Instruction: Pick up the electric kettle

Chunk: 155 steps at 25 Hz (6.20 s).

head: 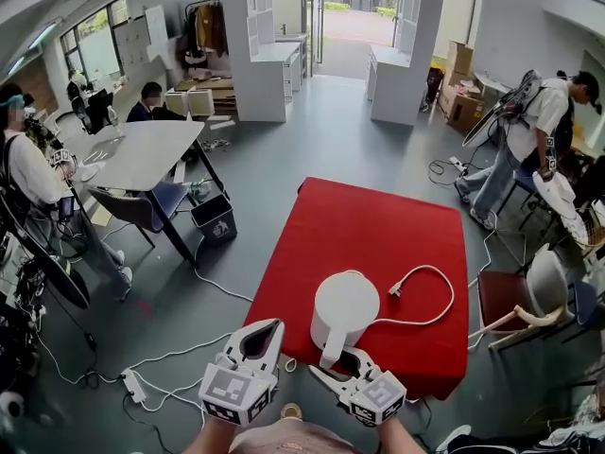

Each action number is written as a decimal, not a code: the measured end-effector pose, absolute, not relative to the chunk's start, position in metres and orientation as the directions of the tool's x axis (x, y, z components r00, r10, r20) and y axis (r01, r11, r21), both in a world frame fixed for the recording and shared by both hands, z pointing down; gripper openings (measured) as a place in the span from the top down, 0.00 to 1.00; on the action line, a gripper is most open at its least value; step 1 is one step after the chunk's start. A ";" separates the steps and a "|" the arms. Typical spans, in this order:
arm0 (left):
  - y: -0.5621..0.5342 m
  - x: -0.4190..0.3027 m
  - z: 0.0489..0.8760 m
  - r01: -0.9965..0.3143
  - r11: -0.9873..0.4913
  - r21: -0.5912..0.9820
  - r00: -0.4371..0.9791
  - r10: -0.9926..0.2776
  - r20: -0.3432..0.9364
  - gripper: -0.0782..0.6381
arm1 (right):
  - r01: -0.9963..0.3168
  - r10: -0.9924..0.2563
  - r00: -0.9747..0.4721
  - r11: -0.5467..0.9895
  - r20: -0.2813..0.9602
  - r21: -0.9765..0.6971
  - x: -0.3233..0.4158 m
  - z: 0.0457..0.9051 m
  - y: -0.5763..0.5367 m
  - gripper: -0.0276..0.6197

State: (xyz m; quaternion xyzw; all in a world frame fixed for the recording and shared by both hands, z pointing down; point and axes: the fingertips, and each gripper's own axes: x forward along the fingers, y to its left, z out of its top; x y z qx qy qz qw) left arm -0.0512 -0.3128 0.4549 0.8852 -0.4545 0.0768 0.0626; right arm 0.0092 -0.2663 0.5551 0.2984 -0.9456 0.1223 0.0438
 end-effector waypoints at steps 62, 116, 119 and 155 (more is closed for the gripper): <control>-0.329 -0.057 0.478 -0.803 -0.591 0.073 0.590 -0.773 0.232 0.90 | -0.679 -0.691 -0.722 0.700 0.029 -0.221 0.046 0.502 -0.324 0.75; -0.138 -0.041 0.424 -0.792 -0.601 0.104 0.610 -0.782 0.130 0.90 | -0.594 -0.604 -0.797 0.786 -0.006 -0.174 0.051 0.411 -0.109 0.75; -0.132 -0.047 0.422 -0.775 -0.622 0.109 0.631 -0.766 0.120 0.90 | -0.606 -0.617 -0.787 0.776 -0.008 -0.176 0.040 0.409 -0.098 0.75; -0.063 -0.043 0.412 -0.725 -0.682 0.098 0.688 -0.723 0.061 0.90 | -0.612 -0.636 -0.771 0.753 -0.030 -0.241 0.024 0.410 0.021 0.75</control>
